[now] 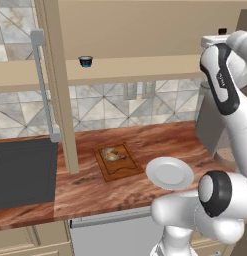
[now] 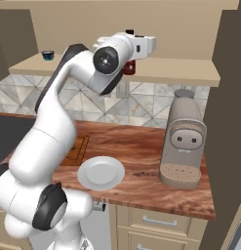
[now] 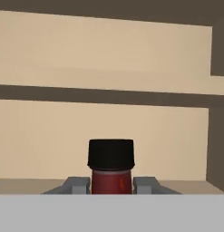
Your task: Pick the chicken drumstick from the plate and place it on the cutting board. Then pick the condiment bottle from the cabinet and place it next to the cutting board.
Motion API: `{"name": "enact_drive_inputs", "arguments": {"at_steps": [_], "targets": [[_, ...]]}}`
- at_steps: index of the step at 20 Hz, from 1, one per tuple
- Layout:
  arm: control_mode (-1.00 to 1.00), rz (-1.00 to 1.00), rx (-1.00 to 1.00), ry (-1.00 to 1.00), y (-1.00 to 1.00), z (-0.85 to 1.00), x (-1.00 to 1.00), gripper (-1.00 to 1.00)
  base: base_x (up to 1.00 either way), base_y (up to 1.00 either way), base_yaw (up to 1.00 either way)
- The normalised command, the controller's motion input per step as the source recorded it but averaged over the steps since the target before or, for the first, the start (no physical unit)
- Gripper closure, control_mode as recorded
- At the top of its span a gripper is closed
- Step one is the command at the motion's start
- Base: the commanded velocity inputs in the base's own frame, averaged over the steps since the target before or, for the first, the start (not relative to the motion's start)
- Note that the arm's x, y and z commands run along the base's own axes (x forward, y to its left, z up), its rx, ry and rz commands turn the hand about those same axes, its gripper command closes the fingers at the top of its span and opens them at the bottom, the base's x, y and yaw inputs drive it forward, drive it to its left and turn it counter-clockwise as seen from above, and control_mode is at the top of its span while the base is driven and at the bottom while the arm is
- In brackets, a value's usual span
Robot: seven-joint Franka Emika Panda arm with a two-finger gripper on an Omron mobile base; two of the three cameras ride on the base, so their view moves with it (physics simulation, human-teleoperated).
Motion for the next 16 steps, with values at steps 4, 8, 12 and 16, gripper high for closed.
{"name": "enact_drive_inputs", "arguments": {"at_steps": [4, 8, 12, 16], "targets": [[-1.0, 0.04, 0.05, 0.06, 0.12, 0.0, -0.6, 1.0, 0.0, 0.0, 0.0], [-1.0, 0.06, 0.07, 0.04, 0.09, 0.0, -0.68, 1.0, 0.0, 0.0, 0.0], [-1.0, 0.07, 0.09, 0.01, 0.06, 0.0, -0.76, 1.0, 0.0, 0.0, 0.0], [-1.0, 0.08, 0.07, -0.01, 0.06, -0.04, -0.84, 1.0, 0.0, 0.0, 0.0]]}}
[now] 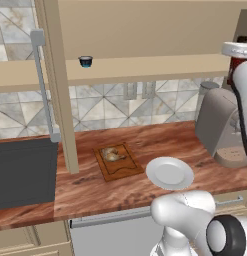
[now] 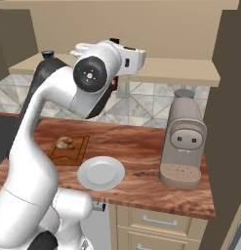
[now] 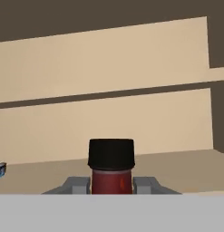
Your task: Pick the chicken drumstick from the plate and place it on the cutting board. Then pick the condiment bottle from the cabinet and place it next to the cutting board.
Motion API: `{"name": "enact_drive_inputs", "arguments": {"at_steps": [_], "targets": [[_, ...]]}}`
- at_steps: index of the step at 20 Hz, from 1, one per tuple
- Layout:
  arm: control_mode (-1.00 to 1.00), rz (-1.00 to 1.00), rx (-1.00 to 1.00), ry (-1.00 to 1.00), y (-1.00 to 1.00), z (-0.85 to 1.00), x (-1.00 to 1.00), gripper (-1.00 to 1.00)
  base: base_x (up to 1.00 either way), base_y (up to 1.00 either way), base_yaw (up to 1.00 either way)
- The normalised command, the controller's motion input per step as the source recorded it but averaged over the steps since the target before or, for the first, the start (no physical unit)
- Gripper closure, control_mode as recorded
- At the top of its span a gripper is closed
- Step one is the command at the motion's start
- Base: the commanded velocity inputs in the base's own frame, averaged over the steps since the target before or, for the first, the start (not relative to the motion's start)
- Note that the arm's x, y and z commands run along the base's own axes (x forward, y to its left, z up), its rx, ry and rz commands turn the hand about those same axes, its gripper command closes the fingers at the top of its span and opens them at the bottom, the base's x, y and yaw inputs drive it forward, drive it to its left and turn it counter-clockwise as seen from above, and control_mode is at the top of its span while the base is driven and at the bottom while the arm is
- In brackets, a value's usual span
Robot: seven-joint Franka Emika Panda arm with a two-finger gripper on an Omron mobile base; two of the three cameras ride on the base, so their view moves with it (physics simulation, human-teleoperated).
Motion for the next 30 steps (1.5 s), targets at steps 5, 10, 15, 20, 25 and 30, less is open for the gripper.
{"name": "enact_drive_inputs", "arguments": {"at_steps": [5, 10, 15, 20, 25, 30], "targets": [[-1.0, 0.09, 0.05, -0.14, 0.27, -0.26, -0.98, 1.0, 0.0, 0.0, 0.0], [-1.0, 0.09, 0.03, -0.21, 0.36, -0.33, -1.0, 1.0, 0.0, 0.0, 0.0], [-1.0, 0.08, 0.01, -0.17, 0.36, -0.39, -1.0, 1.0, 0.0, 0.0, 0.0], [-1.0, 0.09, 0.0, -0.11, 0.27, -0.36, -0.98, 1.0, 0.0, 0.0, 0.0], [-1.0, 0.1, 0.0, -0.03, 0.17, -0.26, -0.87, 1.0, 0.0, 0.0, 0.0], [-1.0, 0.13, 0.0, -0.06, 0.24, -0.49, -0.82, 1.0, 0.0, 0.0, 0.0]]}}
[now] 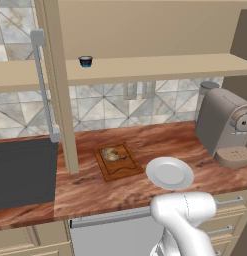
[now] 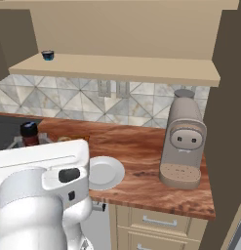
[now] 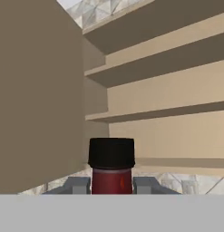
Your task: Pick the chicken drumstick from the plate and place it on the cutting board. Then pick the condiment bottle from the cabinet and place it next to the cutting board.
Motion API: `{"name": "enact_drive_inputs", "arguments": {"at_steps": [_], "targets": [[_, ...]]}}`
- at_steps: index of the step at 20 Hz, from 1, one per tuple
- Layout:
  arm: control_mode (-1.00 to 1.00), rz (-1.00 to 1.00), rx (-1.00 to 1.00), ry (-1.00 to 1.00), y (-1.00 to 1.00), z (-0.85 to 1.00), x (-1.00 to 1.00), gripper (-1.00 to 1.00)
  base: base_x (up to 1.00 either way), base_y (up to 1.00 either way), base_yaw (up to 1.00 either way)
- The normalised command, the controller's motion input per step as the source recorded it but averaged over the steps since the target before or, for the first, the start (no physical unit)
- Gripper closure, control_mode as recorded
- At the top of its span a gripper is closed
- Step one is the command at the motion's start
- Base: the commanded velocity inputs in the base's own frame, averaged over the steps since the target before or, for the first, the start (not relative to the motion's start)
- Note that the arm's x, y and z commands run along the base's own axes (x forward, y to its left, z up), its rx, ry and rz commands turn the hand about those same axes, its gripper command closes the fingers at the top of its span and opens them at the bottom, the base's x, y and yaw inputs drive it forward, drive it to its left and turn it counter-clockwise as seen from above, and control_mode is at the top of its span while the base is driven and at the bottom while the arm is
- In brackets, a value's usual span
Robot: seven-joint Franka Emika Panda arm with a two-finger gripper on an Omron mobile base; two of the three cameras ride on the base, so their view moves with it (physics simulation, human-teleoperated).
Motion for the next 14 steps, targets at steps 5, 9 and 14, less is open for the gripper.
{"name": "enact_drive_inputs", "arguments": {"at_steps": [5, 9, 14], "targets": [[-1.0, 0.16, 0.0, -0.16, 0.49, -0.82, -0.67, 1.0, 0.0, 0.0, 0.0], [-1.0, 0.15, 0.02, -0.17, 0.65, -0.88, -0.27, 1.0, 0.0, 0.0, 0.0], [-1.0, 0.11, 0.1, -0.13, 0.66, -0.62, 0.06, 1.0, 0.0, 0.0, 0.0]]}}
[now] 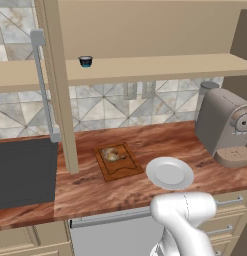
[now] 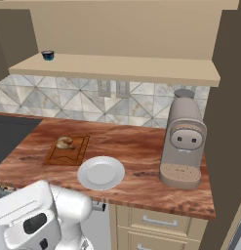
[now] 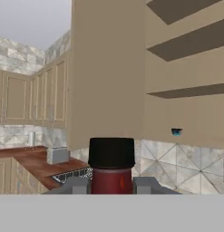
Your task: Pick the chicken drumstick from the plate and place it on the cutting board. Then pick the condiment bottle from the cabinet and place it next to the cutting board.
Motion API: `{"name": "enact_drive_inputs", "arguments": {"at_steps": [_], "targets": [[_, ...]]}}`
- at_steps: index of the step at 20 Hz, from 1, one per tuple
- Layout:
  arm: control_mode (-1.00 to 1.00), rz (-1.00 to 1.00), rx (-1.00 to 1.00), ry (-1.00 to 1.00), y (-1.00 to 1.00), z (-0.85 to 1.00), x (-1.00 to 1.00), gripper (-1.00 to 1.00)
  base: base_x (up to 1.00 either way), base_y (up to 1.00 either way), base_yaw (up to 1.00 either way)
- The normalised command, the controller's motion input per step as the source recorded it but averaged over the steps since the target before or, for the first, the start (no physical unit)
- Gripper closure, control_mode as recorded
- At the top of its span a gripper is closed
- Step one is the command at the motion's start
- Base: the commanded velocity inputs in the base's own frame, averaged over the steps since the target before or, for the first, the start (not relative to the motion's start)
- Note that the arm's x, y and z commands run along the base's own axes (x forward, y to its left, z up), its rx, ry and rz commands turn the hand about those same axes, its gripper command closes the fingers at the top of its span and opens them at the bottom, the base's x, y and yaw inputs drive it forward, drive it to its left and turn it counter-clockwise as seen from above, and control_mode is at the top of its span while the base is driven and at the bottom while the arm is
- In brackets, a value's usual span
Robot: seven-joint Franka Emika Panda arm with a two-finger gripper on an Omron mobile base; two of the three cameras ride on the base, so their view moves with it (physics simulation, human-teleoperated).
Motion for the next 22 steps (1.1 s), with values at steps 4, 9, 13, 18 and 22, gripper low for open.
{"name": "enact_drive_inputs", "arguments": {"at_steps": [4, 9, 13, 18, 22], "targets": [[-1.0, 0.06, 0.15, -0.15, 0.55, -0.33, 0.42, 1.0, 0.0, 0.0, 0.0], [-1.0, 0.01, 0.17, -0.16, 0.29, -0.25, 0.52, 1.0, 0.0, 0.0, 0.0], [-1.0, 0.0, 0.13, -0.13, 0.03, -0.37, 0.5, 1.0, 0.0, 0.0, 0.0], [-1.0, 0.0, 0.09, -0.17, 0.01, -0.39, 0.34, 1.0, 0.0, 0.0, 0.0], [-1.0, 0.02, 0.08, -0.12, 0.32, -0.64, 0.14, 1.0, 0.0, 0.0, 0.0]]}}
